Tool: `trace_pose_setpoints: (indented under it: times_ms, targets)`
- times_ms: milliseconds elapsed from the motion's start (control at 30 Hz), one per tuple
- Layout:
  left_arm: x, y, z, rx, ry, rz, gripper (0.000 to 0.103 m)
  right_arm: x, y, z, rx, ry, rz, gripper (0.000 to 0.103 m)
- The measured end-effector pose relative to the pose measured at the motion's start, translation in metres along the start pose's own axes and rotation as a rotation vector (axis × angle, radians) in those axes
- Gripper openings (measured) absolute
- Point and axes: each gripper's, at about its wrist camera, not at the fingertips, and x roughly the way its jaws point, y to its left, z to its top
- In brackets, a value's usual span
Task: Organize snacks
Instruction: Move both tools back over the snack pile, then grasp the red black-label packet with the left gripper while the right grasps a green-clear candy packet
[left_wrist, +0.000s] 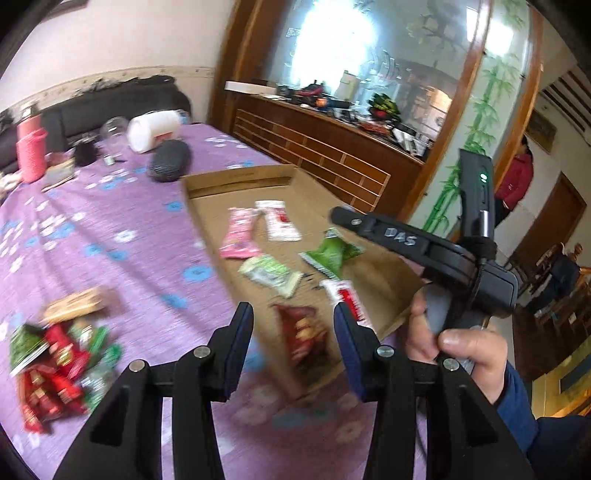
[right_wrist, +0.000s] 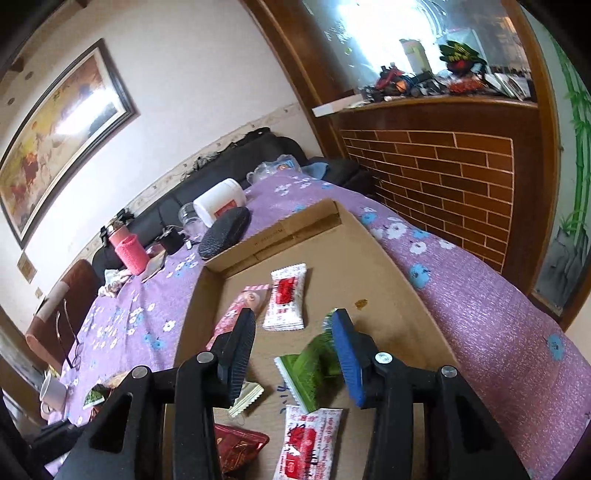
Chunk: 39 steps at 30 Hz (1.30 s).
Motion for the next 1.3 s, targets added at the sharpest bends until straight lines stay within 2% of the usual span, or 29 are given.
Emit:
trace_pose_setpoints:
  times_ms: [133, 333, 433, 567, 667, 800, 933, 1000, 1067, 1100, 1133, 1167, 1300]
  targets:
    - [-0.026, 0.041, -0.014, -0.071, -0.011, 0.073, 0.044, 0.0, 0.006, -0.001, -0.029, -0.001, 0.002, 0.046]
    - [-0.071, 0.119, -0.037, -0.219, -0.036, 0.25, 0.044, 0.002, 0.008, -0.002, -0.035, 0.007, 0.006, 0.046]
    - [-0.081, 0.145, -0.046, -0.267, -0.03, 0.31, 0.044, 0.003, 0.009, -0.002, -0.042, 0.01, 0.008, 0.046]
    - [-0.079, 0.169, -0.057, -0.321, 0.0, 0.307, 0.044, 0.001, 0.014, -0.003, -0.064, -0.002, 0.017, 0.046]
    - [-0.072, 0.171, -0.063, -0.31, 0.025, 0.322, 0.044, -0.003, 0.016, -0.003, -0.071, -0.021, 0.033, 0.046]
    - [-0.071, 0.172, -0.064, -0.297, 0.016, 0.339, 0.044, -0.009, 0.028, -0.004, -0.089, -0.004, 0.073, 0.046]
    - [-0.063, 0.185, -0.07, -0.316, 0.057, 0.38, 0.041, -0.018, 0.069, -0.013, -0.145, 0.096, 0.186, 0.047]
    - [-0.064, 0.185, -0.069, -0.312, 0.049, 0.375, 0.041, -0.014, 0.098, -0.024, -0.168, 0.205, 0.261, 0.047]
    - [-0.062, 0.183, -0.069, -0.298, 0.043, 0.395, 0.04, -0.005, 0.122, -0.036, -0.187, 0.308, 0.301, 0.047]
    - [-0.06, 0.182, -0.069, -0.283, 0.044, 0.414, 0.035, 0.002, 0.135, -0.044, -0.199, 0.361, 0.309, 0.047]
    - [-0.059, 0.181, -0.068, -0.274, 0.046, 0.431, 0.025, 0.008, 0.147, -0.053, -0.211, 0.399, 0.308, 0.047]
    - [-0.06, 0.182, -0.068, -0.28, 0.043, 0.431, 0.021, 0.013, 0.155, -0.059, -0.223, 0.426, 0.309, 0.047]
    - [-0.065, 0.19, -0.07, -0.325, 0.025, 0.417, 0.02, 0.037, 0.182, -0.083, -0.221, 0.531, 0.311, 0.047]
